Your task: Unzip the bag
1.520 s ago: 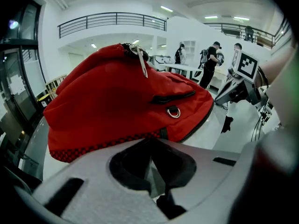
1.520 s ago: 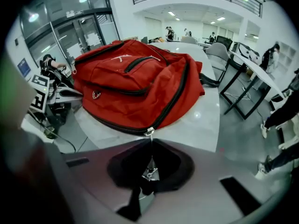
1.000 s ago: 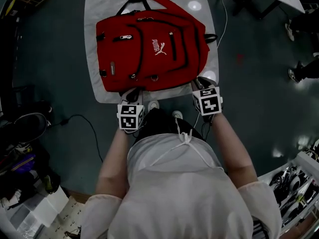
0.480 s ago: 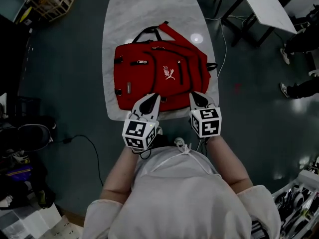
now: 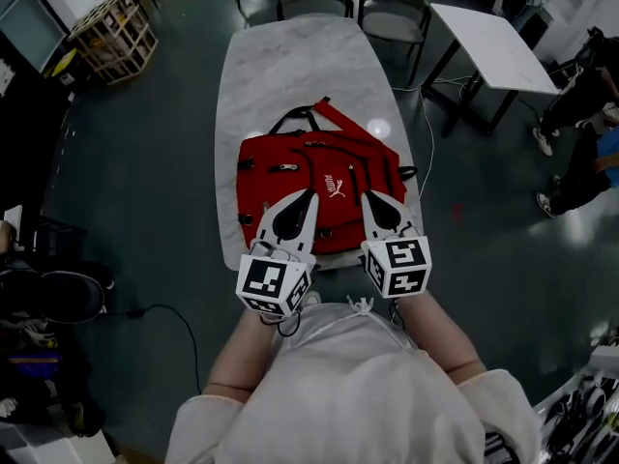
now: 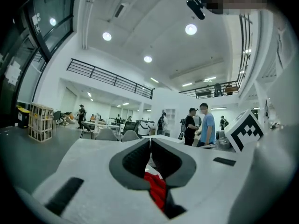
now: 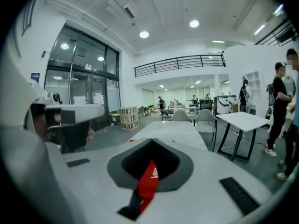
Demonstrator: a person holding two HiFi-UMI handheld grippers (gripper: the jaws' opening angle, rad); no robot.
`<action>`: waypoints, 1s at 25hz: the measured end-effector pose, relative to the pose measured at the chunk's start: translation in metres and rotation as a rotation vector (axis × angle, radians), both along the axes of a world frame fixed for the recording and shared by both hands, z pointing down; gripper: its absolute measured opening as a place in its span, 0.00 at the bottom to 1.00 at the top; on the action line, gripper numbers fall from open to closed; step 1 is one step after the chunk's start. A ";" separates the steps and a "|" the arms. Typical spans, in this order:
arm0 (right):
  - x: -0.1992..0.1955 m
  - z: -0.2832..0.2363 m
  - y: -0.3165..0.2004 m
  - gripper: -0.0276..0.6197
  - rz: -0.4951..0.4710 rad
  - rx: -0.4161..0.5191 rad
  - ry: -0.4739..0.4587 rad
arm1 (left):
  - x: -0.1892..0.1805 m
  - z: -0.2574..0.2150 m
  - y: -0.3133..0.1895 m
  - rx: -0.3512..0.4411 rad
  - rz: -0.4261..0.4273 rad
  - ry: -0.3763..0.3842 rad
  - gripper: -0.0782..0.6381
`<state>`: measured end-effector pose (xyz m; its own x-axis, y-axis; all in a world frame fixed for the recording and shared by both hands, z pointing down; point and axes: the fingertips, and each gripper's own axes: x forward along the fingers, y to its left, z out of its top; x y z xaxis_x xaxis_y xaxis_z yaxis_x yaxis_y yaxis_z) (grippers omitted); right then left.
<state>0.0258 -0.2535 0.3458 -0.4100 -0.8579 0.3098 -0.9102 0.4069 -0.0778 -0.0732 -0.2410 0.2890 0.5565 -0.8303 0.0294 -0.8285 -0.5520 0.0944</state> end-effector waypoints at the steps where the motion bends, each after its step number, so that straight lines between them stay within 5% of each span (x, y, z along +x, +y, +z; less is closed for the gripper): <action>1: -0.003 -0.005 0.000 0.08 -0.006 0.014 -0.006 | -0.001 -0.006 -0.001 0.018 -0.005 -0.010 0.15; 13: -0.018 -0.009 0.009 0.08 -0.037 0.027 -0.030 | -0.012 -0.018 0.007 0.075 -0.010 -0.017 0.15; 25: -0.034 -0.025 0.022 0.08 -0.052 0.077 -0.013 | -0.021 -0.014 0.010 0.047 -0.009 -0.026 0.15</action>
<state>-0.0080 -0.2317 0.3203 -0.4581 -0.8564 0.2382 -0.8868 0.4586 -0.0565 -0.0939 -0.2305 0.2750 0.5487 -0.8360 0.0043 -0.8352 -0.5479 0.0469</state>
